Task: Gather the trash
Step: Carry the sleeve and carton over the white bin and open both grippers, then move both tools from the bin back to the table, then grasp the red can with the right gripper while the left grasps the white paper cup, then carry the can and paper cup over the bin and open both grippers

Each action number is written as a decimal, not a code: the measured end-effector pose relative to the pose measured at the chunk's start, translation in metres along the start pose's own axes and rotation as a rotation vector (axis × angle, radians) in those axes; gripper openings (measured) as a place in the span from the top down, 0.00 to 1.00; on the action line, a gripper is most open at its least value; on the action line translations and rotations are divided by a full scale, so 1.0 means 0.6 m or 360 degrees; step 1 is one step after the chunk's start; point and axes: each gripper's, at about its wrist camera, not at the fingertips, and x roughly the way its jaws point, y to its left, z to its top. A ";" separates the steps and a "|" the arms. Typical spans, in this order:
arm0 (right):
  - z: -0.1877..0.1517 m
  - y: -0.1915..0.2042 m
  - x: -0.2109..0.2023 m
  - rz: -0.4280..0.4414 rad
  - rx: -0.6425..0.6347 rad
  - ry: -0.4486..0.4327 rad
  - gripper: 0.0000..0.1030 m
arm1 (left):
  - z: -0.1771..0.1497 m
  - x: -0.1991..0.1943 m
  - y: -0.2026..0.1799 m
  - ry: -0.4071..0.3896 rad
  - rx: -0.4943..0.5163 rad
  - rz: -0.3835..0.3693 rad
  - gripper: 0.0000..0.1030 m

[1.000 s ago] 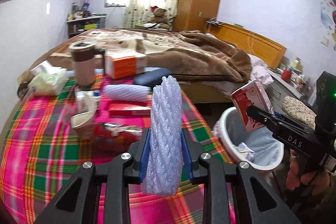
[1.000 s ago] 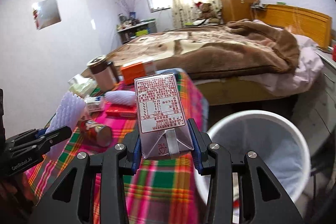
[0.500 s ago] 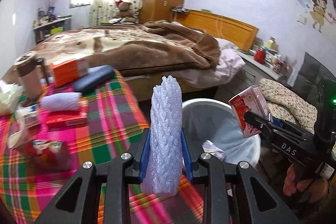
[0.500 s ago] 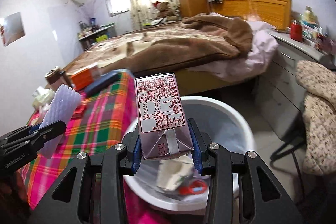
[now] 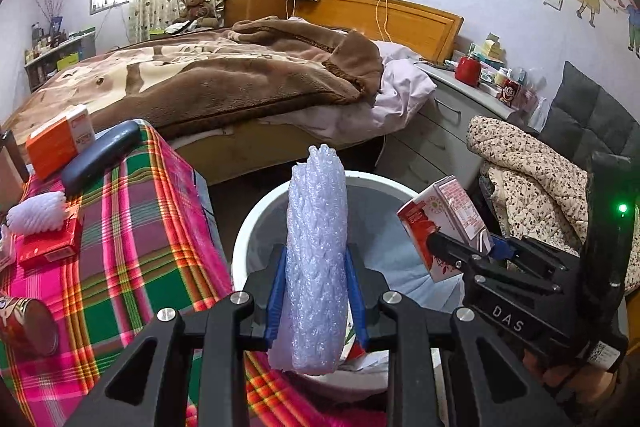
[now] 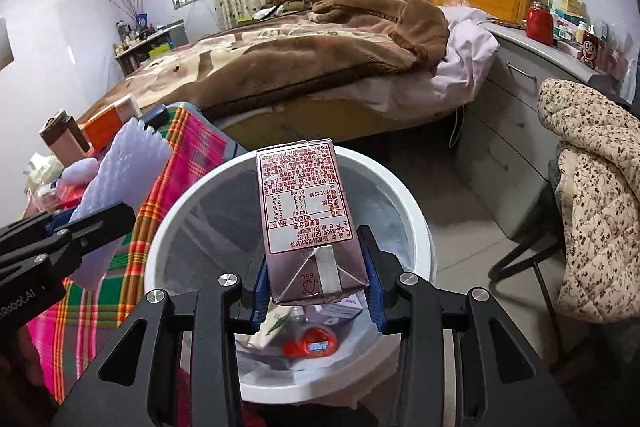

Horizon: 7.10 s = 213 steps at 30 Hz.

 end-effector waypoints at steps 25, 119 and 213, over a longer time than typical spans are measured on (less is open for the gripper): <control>0.004 0.012 -0.013 -0.0023 -0.0017 -0.0040 0.34 | -0.017 -0.052 0.071 -0.0080 -0.0171 0.0041 0.37; -0.034 0.528 0.102 0.0803 -0.1272 0.0242 0.37 | -0.151 -0.276 0.561 -0.0239 -0.0906 0.0574 0.35; 0.005 0.195 -0.078 0.0406 -0.0272 -0.0254 0.46 | -0.076 -0.214 0.186 -0.0268 -0.0252 0.0397 0.49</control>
